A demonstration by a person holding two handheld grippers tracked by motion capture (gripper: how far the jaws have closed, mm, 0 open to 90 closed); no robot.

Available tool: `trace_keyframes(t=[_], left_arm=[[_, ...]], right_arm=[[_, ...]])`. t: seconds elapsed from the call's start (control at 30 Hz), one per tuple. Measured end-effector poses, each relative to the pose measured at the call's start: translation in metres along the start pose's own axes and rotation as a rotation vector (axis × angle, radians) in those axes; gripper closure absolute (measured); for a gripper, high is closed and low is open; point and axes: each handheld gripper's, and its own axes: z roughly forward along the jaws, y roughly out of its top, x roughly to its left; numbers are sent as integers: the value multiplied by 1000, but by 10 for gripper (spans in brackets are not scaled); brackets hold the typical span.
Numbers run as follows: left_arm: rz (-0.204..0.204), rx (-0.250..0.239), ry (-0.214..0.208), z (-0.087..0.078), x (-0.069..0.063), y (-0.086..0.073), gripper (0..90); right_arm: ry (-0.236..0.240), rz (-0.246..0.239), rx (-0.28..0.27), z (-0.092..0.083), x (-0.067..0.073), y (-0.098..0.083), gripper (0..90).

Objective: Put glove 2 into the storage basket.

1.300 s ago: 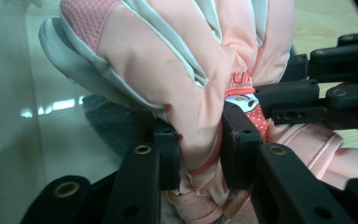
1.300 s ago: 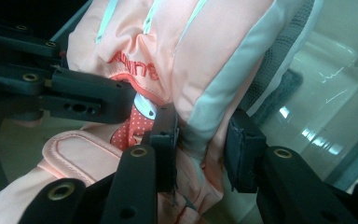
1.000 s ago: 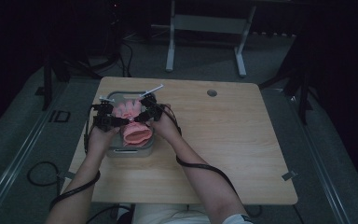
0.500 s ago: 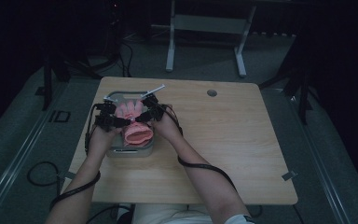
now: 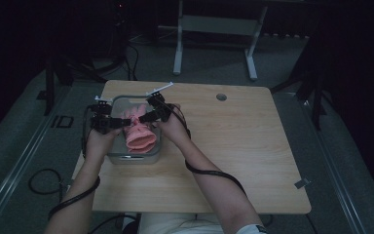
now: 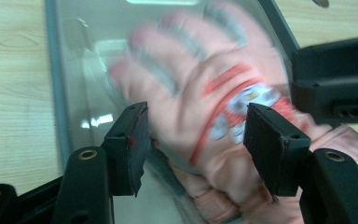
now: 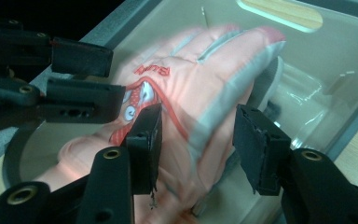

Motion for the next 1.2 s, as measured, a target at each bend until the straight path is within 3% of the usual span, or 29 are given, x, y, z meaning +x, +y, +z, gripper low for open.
trace_keyframes(t=[0.13, 0.33, 0.57, 0.83, 0.97, 1.0, 1.03, 1.07, 1.1, 1.13, 1.2], left_arm=[[13, 26, -9, 1, 0, 0, 406], [11, -4, -13, -5, -2, 2, 405], [38, -24, -22, -13, -11, 5, 405], [68, -62, -64, -29, -22, 3, 393], [94, -81, -87, -35, -30, -2, 385], [120, -78, -77, -36, -34, -6, 336], [120, -78, -77, -36, -34, -6, 268], [126, -79, -82, -37, -36, -7, 268], [126, -73, -86, -36, -38, -9, 197], [134, -67, -91, -36, -40, -11, 197], [163, -67, -84, -36, -46, -15, 113]], right_arm=[[-1, -6, -2, -1, 3, 1, 518], [12, -13, -20, -10, 5, 3, 515], [28, -23, -51, -22, 9, 6, 504], [45, -47, -79, -38, 9, 2, 501], [60, -63, -89, -45, 7, -3, 455], [69, -76, -88, -48, 7, -6, 399], [69, -76, -88, -48, 7, -6, 399], [68, -82, -85, -48, 7, -7, 372], [82, -95, -81, -49, 6, -10, 322], [82, -95, -81, -49, 6, -10, 322], [92, -111, -80, -50, 5, -12, 278]])
